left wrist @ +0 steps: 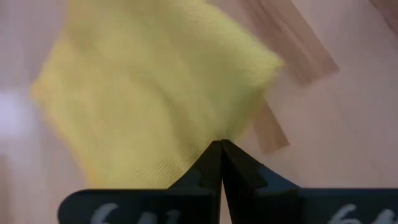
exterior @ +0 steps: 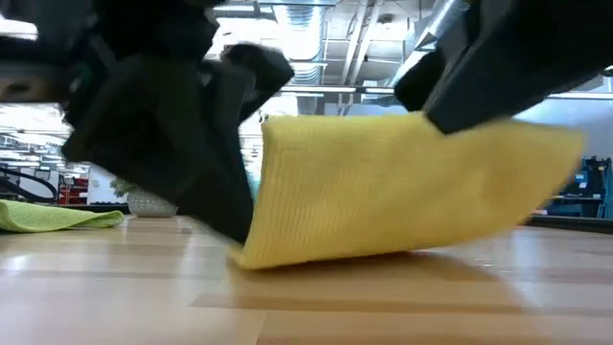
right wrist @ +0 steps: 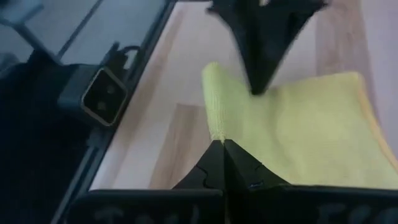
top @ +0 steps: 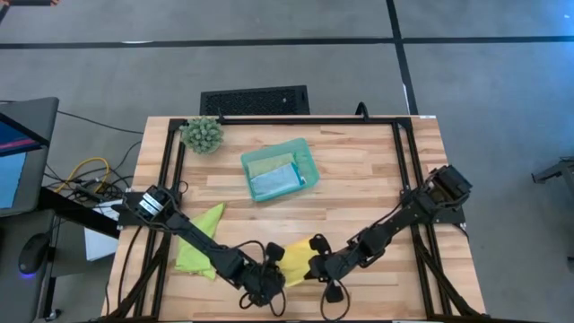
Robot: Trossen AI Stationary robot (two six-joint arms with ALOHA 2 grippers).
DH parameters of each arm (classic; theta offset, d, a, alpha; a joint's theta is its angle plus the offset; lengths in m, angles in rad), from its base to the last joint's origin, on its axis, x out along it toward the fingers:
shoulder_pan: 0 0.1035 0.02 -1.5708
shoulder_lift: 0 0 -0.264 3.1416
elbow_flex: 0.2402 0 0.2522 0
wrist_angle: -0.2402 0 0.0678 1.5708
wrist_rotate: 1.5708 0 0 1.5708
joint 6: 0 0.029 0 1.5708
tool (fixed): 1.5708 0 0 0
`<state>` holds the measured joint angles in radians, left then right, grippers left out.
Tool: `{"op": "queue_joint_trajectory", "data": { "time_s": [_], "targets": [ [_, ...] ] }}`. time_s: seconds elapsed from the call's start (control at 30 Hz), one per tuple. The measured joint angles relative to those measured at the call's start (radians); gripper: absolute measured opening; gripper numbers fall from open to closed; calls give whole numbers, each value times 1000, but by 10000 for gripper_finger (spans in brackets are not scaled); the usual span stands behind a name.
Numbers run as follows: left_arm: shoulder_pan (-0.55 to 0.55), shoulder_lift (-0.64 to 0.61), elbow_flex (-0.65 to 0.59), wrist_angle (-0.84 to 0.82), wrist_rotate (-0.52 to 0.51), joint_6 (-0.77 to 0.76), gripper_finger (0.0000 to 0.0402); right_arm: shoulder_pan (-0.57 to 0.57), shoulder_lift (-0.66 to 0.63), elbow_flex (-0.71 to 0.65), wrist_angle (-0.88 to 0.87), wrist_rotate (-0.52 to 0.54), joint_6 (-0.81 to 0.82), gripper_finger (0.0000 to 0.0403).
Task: Fold microfiber towels
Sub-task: Fold the yellow towel
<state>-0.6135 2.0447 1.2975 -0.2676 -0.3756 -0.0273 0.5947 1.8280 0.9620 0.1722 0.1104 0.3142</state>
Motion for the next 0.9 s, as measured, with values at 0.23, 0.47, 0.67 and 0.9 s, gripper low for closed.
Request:
{"op": "queue_joint_trajectory", "data": {
  "time_s": [0.23, 0.47, 0.67, 0.9],
  "targets": [
    [-24, -5, 38, -69, -165, 2, 0, 15, -41, -1, -23, 0, 2, 13],
    [10, 3, 27, -156, -231, -81, 0, 11, -44, -1, -25, -5, 29, 14],
    [21, 4, -38, -24, -150, -25, 0, 5, -44, -1, -49, -8, 45, 14],
    [22, 4, -43, 4, -135, -19, 0, -26, -43, -1, -65, -8, 93, 14]
  ]
}}
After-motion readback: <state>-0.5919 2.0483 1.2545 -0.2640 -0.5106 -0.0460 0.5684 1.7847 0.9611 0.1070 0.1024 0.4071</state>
